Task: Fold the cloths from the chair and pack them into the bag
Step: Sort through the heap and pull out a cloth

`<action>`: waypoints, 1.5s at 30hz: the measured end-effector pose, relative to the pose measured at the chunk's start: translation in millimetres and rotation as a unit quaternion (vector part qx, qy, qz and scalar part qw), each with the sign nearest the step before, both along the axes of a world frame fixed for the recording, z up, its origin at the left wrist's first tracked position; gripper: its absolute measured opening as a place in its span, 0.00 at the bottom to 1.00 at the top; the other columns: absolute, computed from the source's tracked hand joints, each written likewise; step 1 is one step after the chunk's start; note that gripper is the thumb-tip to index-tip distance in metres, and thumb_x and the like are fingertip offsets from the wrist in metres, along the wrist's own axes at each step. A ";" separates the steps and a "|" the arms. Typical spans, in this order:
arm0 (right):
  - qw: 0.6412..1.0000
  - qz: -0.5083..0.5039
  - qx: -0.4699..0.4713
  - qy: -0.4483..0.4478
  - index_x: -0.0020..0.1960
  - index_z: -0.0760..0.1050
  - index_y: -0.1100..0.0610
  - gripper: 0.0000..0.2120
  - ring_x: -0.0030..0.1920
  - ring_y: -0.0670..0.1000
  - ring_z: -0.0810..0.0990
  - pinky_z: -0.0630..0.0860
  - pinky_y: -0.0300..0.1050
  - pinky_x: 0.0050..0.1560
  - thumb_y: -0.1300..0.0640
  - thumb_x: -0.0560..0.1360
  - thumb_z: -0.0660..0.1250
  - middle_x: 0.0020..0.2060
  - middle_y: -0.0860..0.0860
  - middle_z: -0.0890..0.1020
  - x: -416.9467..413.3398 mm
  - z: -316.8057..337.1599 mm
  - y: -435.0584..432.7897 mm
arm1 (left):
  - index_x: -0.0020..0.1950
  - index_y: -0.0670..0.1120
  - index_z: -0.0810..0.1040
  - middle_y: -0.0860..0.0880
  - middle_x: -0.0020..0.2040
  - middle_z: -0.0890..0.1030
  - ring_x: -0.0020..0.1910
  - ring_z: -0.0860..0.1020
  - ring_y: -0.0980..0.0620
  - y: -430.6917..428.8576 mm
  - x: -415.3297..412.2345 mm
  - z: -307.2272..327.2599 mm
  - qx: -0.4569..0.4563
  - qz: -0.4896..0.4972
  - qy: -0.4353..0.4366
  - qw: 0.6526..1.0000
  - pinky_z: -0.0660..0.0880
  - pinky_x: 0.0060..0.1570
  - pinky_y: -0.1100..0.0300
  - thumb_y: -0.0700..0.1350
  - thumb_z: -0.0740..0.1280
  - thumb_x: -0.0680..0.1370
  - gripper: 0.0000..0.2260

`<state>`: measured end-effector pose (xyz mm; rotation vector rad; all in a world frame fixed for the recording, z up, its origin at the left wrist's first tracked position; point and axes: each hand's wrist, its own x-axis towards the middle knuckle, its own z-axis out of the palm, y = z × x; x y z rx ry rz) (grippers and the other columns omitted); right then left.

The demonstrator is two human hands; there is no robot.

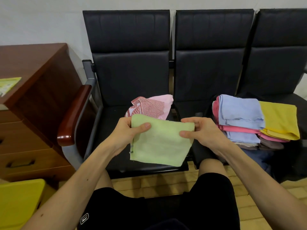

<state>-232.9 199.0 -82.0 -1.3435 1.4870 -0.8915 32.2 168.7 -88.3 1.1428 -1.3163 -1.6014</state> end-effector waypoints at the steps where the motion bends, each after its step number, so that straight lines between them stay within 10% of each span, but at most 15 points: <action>1: 0.999 0.003 -0.011 0.031 0.65 0.77 0.56 0.27 0.53 0.49 0.84 0.82 0.44 0.53 0.61 0.68 0.79 0.55 0.51 0.84 -0.6 0.6 -1.6 | 0.57 0.39 0.83 0.43 0.53 0.86 0.53 0.84 0.44 -1.5 0.4 2.4 -0.017 -0.003 -0.008 1.000 0.82 0.50 0.53 0.45 0.73 0.71 0.17; 7: 0.962 -0.047 -0.140 0.231 0.59 0.80 0.53 0.18 0.50 0.48 0.79 0.76 0.42 0.48 0.52 0.71 0.77 0.53 0.49 0.81 3.9 12.1 -11.3 | 0.51 0.44 0.85 0.48 0.48 0.87 0.49 0.85 0.48 -9.8 -1.9 5.2 -0.104 0.038 -0.052 0.992 0.81 0.43 0.61 0.41 0.74 0.73 0.08; 14: 0.946 -0.052 -0.171 0.269 0.46 0.77 0.49 0.10 0.44 0.45 0.72 0.68 0.40 0.44 0.50 0.71 0.77 0.48 0.48 0.74 3.7 15.4 -11.2 | 0.47 0.49 0.86 0.44 0.57 0.80 0.53 0.81 0.47 -17.1 -4.6 5.5 -0.136 0.124 -0.096 0.978 0.82 0.49 0.55 0.50 0.77 0.65 0.13; 17: 0.952 -0.055 -0.172 0.246 0.46 0.76 0.50 0.11 0.48 0.46 0.74 0.71 0.41 0.47 0.51 0.70 0.77 0.49 0.47 0.75 0.7 12.7 -9.9 | 0.47 0.49 0.85 0.51 0.61 0.74 0.54 0.76 0.60 -15.1 -7.8 6.7 -0.170 0.136 -0.127 0.968 0.78 0.42 0.69 0.44 0.79 0.68 0.09; 21: 0.981 -0.021 -0.091 0.172 0.48 0.79 0.54 0.09 0.45 0.47 0.81 0.78 0.44 0.45 0.51 0.73 0.75 0.45 0.48 0.82 -6.6 7.8 -5.1 | 0.50 0.46 0.86 0.57 0.62 0.79 0.62 0.77 0.61 -14.8 -2.6 8.9 -0.209 0.059 -0.102 0.971 0.78 0.55 0.62 0.43 0.77 0.70 0.10; 25: 1.000 0.016 -0.026 -0.003 0.50 0.81 0.59 0.08 0.47 0.47 0.84 0.78 0.36 0.44 0.56 0.74 0.73 0.45 0.50 0.85 -15.2 6.5 -1.0 | 0.51 0.46 0.85 0.48 0.48 0.87 0.48 0.85 0.48 -6.1 -8.8 16.9 -0.181 0.024 -0.071 0.981 0.82 0.45 0.54 0.42 0.72 0.76 0.05; 31: 0.928 0.013 0.042 -0.369 0.52 0.85 0.57 0.25 0.52 0.56 0.85 0.82 0.48 0.47 0.52 0.57 0.84 0.54 0.58 0.85 -13.5 -16.0 6.6 | 0.60 0.46 0.82 0.46 0.54 0.85 0.52 0.84 0.44 0.0 -16.4 29.5 -0.167 -0.031 -0.052 0.984 0.80 0.51 0.41 0.41 0.70 0.78 0.11; 35: 0.901 0.067 0.126 -0.410 0.62 0.80 0.59 0.37 0.60 0.59 0.82 0.81 0.54 0.55 0.56 0.55 0.86 0.62 0.61 0.81 8.5 -55.3 25.2 | 0.66 0.53 0.77 0.49 0.58 0.83 0.57 0.82 0.46 -1.7 -16.9 22.8 -0.157 -0.107 -0.108 0.976 0.78 0.58 0.39 0.38 0.73 0.76 0.20; 42: 0.837 -0.003 0.164 -0.521 0.64 0.76 0.60 0.16 0.59 0.57 0.82 0.82 0.52 0.53 0.60 0.76 0.66 0.61 0.59 0.82 -4.8 -69.9 51.3 | 0.77 0.64 0.53 0.54 0.64 0.79 0.61 0.80 0.54 -9.0 -29.0 3.2 -0.064 -0.208 -0.185 0.958 0.77 0.62 0.49 0.36 0.78 0.70 0.47; 45: 0.863 -0.049 0.192 -0.466 0.68 0.72 0.61 0.17 0.61 0.57 0.82 0.81 0.50 0.55 0.58 0.81 0.62 0.61 0.58 0.82 -12.2 -84.4 64.0 | 0.78 0.64 0.52 0.55 0.67 0.76 0.64 0.77 0.53 -13.4 -55.8 -7.5 -0.048 -0.233 -0.184 0.954 0.76 0.64 0.47 0.41 0.81 0.67 0.51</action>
